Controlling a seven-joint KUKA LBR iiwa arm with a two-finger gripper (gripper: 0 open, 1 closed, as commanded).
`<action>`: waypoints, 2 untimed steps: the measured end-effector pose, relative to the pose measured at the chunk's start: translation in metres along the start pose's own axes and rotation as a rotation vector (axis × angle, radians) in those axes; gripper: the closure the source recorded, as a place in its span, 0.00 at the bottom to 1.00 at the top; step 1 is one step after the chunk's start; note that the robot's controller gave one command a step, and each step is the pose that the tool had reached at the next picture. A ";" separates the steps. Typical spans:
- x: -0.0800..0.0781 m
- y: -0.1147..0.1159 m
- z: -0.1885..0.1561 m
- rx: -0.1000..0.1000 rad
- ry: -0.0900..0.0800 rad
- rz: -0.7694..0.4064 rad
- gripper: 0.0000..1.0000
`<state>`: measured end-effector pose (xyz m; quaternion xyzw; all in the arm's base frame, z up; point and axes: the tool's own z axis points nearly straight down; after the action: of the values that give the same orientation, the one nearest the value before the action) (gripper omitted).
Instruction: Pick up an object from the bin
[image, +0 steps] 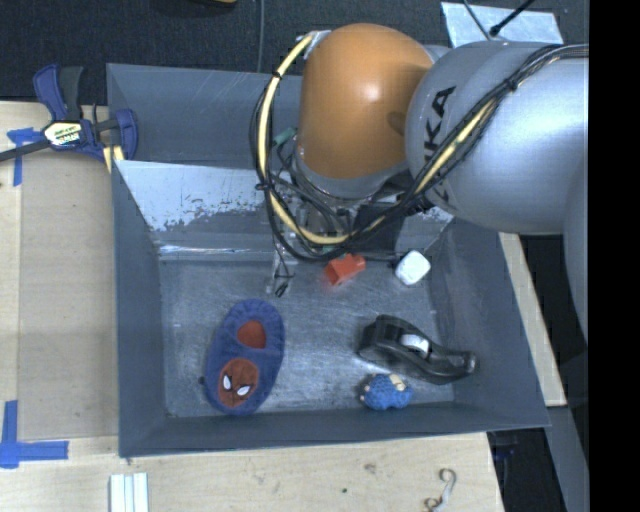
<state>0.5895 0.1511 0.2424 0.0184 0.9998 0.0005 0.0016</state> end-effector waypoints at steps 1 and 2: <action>0.025 -0.003 0.118 0.001 0.007 -0.291 0.00; 0.043 0.000 0.110 0.000 0.002 -0.315 0.00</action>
Offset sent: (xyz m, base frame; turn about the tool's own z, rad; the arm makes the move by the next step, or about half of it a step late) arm -0.0242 -0.0012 -0.1153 -0.2904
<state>0.5469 0.1532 0.1327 -0.1384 0.9904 0.0001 0.0004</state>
